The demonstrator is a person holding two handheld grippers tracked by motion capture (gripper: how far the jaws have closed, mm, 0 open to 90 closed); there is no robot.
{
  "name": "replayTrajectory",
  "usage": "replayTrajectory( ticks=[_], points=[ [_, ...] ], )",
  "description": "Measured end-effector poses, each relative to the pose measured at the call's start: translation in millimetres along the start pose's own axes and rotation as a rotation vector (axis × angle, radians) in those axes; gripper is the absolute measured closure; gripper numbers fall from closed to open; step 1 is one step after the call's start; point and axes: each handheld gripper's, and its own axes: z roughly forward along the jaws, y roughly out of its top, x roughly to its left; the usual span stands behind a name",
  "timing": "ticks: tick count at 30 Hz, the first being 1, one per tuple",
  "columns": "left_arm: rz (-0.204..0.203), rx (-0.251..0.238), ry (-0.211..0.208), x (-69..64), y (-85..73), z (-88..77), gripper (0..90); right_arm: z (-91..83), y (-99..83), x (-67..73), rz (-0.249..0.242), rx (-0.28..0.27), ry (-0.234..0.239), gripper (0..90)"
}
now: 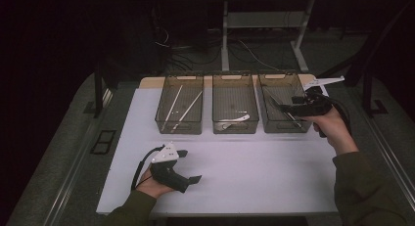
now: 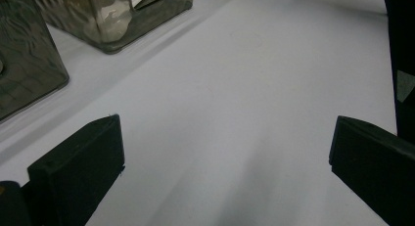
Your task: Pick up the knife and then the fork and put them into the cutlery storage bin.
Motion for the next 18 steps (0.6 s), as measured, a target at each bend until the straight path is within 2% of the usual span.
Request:
replayTrajectory(
  ticks=[3, 10, 18],
  points=[
    [0.001, -0.006, 0.002, 0.1, -0.1, -1.1, 0.0, -3.3, -3.5, 5.2, -0.015, -0.024, 0.005, 28.7],
    [0.008, -0.012, -0.005, 0.8, 0.6, -3.8, 0.0, -10.8, -13.5, 17.1, -0.016, -0.073, 0.037, 27.1],
    [0.007, -0.013, -0.008, 4.1, -0.4, -7.2, 0.0, -16.1, -28.4, 32.8, -0.04, -0.079, 0.066, 24.5]
  ],
)
